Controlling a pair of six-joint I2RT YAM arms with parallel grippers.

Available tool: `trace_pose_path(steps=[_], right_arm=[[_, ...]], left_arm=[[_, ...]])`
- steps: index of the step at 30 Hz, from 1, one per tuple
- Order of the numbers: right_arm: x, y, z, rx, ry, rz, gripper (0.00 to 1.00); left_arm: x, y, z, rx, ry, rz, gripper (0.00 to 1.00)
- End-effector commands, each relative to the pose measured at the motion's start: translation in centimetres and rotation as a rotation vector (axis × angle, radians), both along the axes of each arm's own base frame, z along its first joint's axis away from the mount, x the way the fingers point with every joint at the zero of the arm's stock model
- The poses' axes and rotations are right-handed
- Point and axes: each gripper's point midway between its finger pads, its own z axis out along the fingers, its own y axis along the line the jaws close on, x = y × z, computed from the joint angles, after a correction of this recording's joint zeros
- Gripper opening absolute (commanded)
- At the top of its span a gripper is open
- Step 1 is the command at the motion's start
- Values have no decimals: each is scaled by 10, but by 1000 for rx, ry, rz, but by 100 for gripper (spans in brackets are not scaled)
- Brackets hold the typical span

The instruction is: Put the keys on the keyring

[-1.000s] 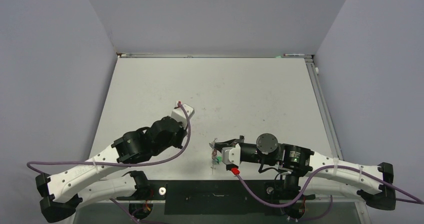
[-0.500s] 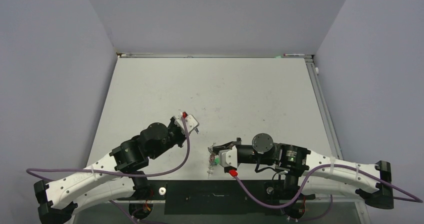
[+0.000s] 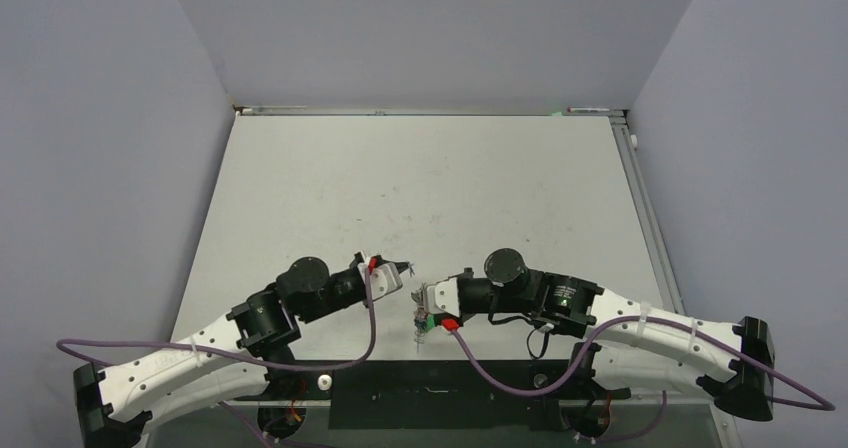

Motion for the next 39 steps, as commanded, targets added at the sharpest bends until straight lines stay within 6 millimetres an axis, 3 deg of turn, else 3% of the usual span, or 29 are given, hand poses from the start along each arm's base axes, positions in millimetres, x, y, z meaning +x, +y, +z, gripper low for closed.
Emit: trace_pose_path(steps=[1, 14, 24, 39], right_arm=[[8, 11, 39, 110, 25, 9, 5], [11, 10, 36, 131, 64, 4, 5], [12, 13, 27, 116, 94, 9, 5], [15, 16, 27, 123, 97, 7, 5]], left_arm=[[-16, -12, 24, -105, -81, -125, 0], [-35, -16, -2, -13, -165, -278, 0], [-27, -10, 4, -32, -195, -230, 0], [-35, -11, -3, 21, -221, -300, 0]])
